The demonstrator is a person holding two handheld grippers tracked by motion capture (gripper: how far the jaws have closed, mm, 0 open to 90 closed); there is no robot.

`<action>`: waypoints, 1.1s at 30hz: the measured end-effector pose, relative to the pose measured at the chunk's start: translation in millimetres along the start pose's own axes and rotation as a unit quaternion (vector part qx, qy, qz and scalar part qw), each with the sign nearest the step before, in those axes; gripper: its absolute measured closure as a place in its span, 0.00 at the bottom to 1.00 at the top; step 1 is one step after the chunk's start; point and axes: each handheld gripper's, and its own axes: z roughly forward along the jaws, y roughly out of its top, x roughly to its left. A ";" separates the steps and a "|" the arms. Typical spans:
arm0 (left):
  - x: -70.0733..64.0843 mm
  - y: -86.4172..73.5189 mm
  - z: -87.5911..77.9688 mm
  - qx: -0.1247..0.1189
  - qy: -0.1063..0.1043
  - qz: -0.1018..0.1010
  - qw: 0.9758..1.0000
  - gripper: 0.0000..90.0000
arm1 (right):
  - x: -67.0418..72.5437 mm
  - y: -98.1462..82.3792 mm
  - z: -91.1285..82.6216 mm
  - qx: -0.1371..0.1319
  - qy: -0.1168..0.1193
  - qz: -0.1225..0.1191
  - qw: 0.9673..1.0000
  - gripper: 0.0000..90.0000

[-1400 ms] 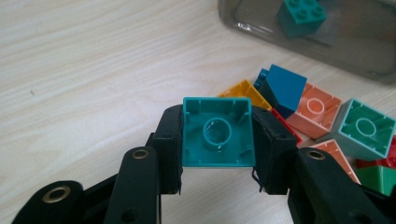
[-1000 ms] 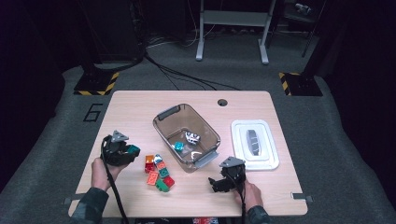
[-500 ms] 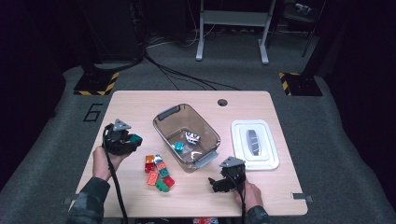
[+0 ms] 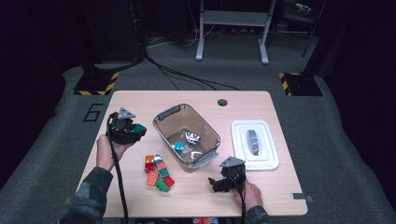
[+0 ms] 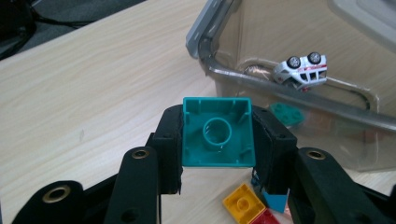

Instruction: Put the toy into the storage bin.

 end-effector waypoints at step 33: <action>-45.2 47.1 44.7 0.017 -0.052 0.028 0.998 0.66 | -1.4 -0.3 -0.5 0.002 0.001 -0.010 1.000 0.00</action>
